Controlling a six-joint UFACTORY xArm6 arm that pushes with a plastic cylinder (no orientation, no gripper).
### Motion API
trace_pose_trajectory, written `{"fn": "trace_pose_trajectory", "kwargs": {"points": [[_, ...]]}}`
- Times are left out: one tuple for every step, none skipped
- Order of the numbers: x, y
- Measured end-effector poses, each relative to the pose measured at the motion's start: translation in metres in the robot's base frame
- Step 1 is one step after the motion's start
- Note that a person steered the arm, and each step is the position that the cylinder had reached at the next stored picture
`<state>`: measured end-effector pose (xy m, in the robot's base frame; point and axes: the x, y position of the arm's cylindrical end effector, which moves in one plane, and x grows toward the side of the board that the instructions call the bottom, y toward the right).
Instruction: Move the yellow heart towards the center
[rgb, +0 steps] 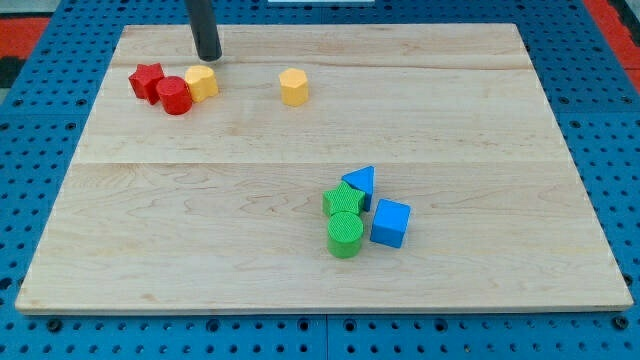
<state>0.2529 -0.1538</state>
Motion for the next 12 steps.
{"fn": "trace_pose_trajectory", "kwargs": {"points": [[0.000,-0.040],[0.013,-0.049],[0.033,-0.037],[0.046,-0.024],[0.048,-0.015],[0.050,-0.015],[0.057,-0.010],[0.066,0.006],[0.074,0.009],[0.085,0.015],[0.091,0.024],[0.099,0.041]]}}
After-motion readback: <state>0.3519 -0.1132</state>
